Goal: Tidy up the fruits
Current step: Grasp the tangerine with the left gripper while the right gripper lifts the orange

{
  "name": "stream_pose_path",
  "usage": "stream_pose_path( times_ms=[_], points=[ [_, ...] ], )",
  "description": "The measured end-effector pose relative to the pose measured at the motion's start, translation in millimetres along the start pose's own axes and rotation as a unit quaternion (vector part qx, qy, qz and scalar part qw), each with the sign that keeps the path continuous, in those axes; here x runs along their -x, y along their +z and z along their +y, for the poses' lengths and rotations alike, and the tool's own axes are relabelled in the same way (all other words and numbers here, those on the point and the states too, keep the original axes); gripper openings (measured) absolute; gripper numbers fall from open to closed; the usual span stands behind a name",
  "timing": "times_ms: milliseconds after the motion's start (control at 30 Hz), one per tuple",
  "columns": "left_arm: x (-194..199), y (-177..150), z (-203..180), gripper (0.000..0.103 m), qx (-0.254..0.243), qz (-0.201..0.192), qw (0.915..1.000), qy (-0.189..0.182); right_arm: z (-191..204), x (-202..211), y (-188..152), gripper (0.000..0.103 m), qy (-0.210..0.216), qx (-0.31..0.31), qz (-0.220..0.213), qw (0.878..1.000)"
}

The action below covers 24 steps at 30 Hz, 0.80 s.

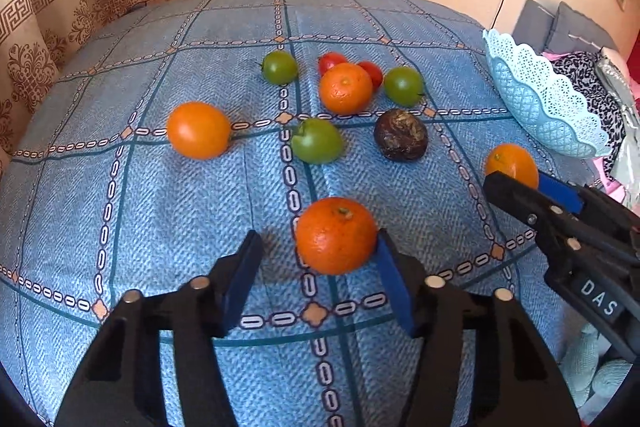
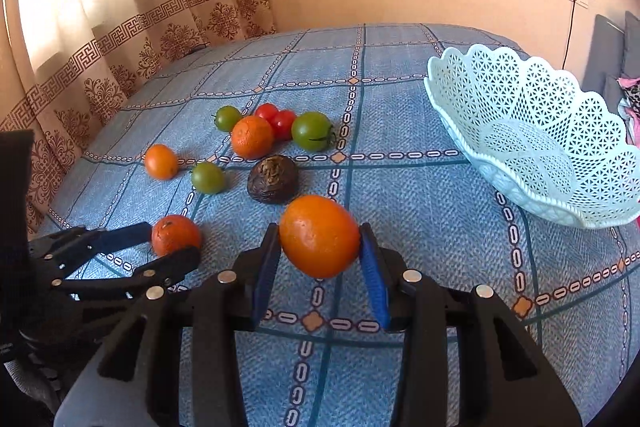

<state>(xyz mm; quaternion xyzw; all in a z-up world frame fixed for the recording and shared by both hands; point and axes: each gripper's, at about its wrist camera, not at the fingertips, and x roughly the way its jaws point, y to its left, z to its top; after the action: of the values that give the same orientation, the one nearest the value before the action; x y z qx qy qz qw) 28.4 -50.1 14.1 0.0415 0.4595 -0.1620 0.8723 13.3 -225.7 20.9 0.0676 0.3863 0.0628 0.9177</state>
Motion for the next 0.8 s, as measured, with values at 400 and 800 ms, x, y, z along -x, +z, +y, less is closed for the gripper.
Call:
stream_pose_path(
  times_ms=[400,800],
  points=[
    [16,-1,-4,0.039,-0.003,-0.013,0.9999,-0.002,-1,8,0,0.041,0.004,-0.008,-0.007,1.000],
    [36,11,-14,0.039,-0.020,-0.046,0.9986,0.015,-7,32,7,0.041,0.008,-0.023,-0.040,0.999]
  ],
)
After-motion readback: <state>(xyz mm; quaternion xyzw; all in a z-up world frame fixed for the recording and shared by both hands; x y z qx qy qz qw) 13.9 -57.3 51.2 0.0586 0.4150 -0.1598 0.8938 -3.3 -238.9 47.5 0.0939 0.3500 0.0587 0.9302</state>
